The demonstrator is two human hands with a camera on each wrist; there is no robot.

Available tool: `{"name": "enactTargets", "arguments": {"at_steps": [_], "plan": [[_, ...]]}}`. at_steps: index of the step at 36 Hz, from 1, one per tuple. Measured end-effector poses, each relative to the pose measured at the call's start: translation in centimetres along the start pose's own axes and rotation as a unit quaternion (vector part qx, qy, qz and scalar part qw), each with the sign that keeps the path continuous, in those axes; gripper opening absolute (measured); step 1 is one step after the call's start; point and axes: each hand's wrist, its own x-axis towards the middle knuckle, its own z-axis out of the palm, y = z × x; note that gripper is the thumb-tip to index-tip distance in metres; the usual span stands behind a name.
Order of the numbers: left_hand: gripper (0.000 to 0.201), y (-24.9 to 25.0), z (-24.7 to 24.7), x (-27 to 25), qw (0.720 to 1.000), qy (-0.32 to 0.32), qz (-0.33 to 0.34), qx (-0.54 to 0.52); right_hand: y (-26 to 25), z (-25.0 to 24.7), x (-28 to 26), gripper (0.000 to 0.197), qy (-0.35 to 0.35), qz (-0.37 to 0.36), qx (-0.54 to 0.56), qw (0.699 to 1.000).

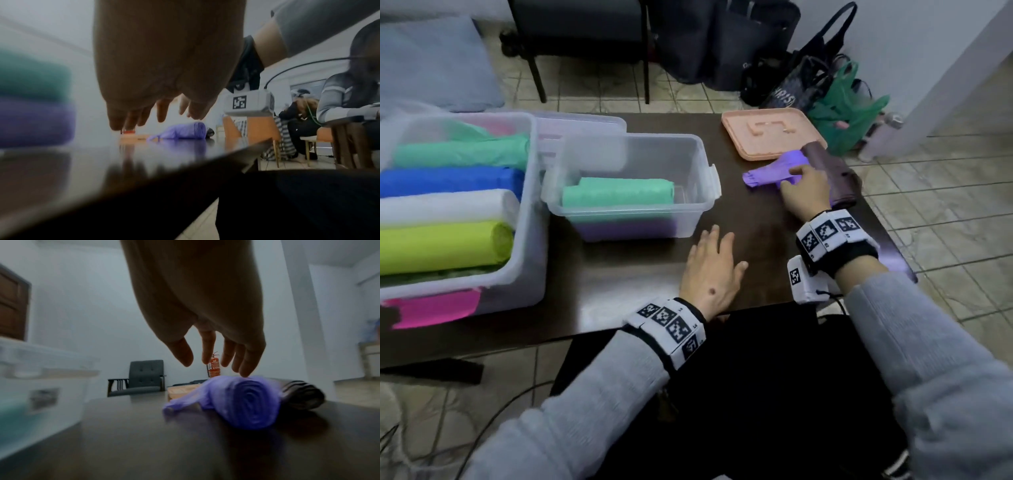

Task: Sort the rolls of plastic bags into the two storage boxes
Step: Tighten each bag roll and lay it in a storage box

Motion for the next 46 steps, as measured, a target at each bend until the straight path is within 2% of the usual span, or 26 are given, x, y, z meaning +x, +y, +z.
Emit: {"name": "enactTargets", "arguments": {"at_steps": [5, 11, 15, 18, 20, 24, 28, 31, 34, 39, 42, 44, 46], "plan": [[0.056, -0.9, 2.0, 0.2, 0.998, -0.014, 0.008, 0.060, 2.3, -0.3, 2.1, 0.042, -0.009, 0.056, -0.072, 0.996], [0.055, -2.0, 3.1, -0.1, 0.996, 0.020, 0.025, 0.084, 2.9, -0.4, 2.8, 0.045, -0.034, 0.047, -0.083, 0.995], [0.055, -2.0, 3.4, -0.1, 0.996, 0.033, 0.029, 0.083, 3.0, -0.5, 2.7, 0.040, -0.046, 0.020, -0.063, 0.997], [0.071, -2.1, 3.7, -0.1, 0.995, 0.045, 0.033, 0.084, 2.8, -0.4, 2.1, 0.040, -0.073, -0.003, -0.049, 0.996], [0.075, -2.1, 3.7, -0.1, 0.995, 0.050, 0.033, 0.085, 2.4, -0.1, 1.5, 0.043, -0.102, -0.017, -0.073, 0.992], [0.057, -2.1, 3.7, 0.0, 0.995, 0.037, 0.025, 0.089, 1.5, 0.3, 0.5, 0.048, -0.156, -0.032, -0.098, 0.982], [0.071, -2.1, 3.8, 0.0, 0.995, 0.049, 0.033, 0.085, 1.1, 0.9, -0.4, 0.064, -0.174, -0.050, -0.121, 0.976], [0.073, -2.2, 3.9, 0.1, 0.994, 0.055, 0.039, 0.084, 1.0, 1.5, -0.8, 0.075, -0.198, -0.052, -0.107, 0.973], [0.075, -2.3, 3.9, 0.1, 0.995, 0.051, 0.040, 0.081, 1.0, 1.5, -1.2, 0.078, -0.221, -0.055, -0.072, 0.971], [0.054, -2.4, 3.4, 0.4, 0.997, 0.034, 0.029, 0.056, 1.2, 0.4, -1.1, 0.094, -0.228, -0.080, -0.092, 0.966], [0.047, -2.3, 2.9, 1.1, 0.998, 0.047, 0.026, 0.020, 1.3, -0.5, -1.0, 0.084, -0.214, -0.095, -0.107, 0.966], [0.040, -2.1, 2.2, 1.8, 0.997, 0.072, 0.024, -0.025, 1.6, -1.2, -0.9, 0.080, -0.191, -0.112, -0.067, 0.973], [0.033, -1.9, 1.3, 2.7, 0.991, 0.078, 0.000, -0.108, 1.8, -1.8, -0.8, 0.088, -0.180, -0.124, 0.019, 0.976]]}}
